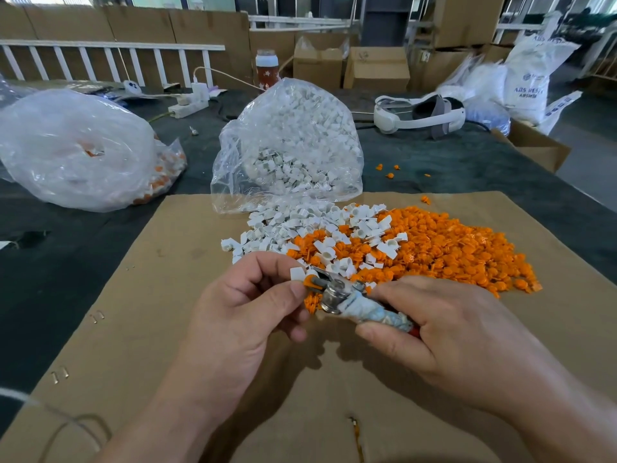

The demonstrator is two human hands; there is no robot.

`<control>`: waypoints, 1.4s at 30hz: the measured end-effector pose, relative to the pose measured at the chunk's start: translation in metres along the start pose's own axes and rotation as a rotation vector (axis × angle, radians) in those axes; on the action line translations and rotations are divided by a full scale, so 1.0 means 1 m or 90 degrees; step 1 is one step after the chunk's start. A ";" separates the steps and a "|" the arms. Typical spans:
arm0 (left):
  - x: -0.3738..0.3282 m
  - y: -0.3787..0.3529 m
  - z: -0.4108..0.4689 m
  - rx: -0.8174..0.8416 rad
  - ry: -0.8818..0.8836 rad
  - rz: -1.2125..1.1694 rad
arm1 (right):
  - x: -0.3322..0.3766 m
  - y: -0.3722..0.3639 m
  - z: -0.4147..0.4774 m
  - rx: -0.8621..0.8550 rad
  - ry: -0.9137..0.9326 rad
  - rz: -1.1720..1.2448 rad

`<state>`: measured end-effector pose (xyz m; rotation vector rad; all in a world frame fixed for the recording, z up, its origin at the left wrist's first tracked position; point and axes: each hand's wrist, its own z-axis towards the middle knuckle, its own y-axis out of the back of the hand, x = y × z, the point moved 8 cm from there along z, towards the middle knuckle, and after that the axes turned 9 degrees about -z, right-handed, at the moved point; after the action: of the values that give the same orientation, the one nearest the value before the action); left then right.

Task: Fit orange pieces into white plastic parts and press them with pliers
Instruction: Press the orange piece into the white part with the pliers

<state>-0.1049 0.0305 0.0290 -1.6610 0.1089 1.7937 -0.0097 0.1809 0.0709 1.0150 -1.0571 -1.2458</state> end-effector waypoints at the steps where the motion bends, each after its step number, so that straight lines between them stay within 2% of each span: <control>1: 0.000 0.000 0.000 -0.001 -0.001 0.001 | 0.000 0.000 0.000 0.003 -0.003 0.000; 8: 0.000 -0.001 -0.001 -0.015 0.005 0.004 | -0.001 -0.004 0.001 0.029 -0.008 -0.001; 13: -0.005 -0.002 -0.002 -0.024 -0.002 0.007 | -0.001 -0.002 0.000 -0.011 -0.018 0.003; 18: -0.003 0.012 -0.001 -0.118 0.012 0.078 | -0.010 -0.008 0.001 -0.016 -0.044 -0.011; 22: 0.015 0.008 -0.004 -0.110 0.112 0.100 | -0.031 -0.010 0.008 -0.049 -0.106 -0.103; 25: 0.031 0.003 -0.009 -0.112 0.191 0.103 | -0.036 -0.018 0.015 -0.014 -0.114 -0.169; 29: 0.039 0.003 -0.013 -0.135 0.241 0.110 | -0.038 -0.026 0.020 0.002 -0.118 -0.171; 34: 0.039 -0.004 -0.016 -0.126 0.239 0.097 | -0.013 -0.007 0.015 -0.137 -0.040 -0.090; 37: 0.037 -0.009 -0.016 -0.102 0.215 0.123 | 0.019 -0.011 0.014 -0.124 0.062 -0.051; 42: 0.023 -0.017 -0.014 -0.040 0.153 0.086 | 0.024 -0.006 0.012 -0.137 0.065 0.003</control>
<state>-0.0828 0.0465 0.0119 -1.9500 0.2798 1.7027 -0.0226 0.1560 0.0689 0.8997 -0.8277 -1.2605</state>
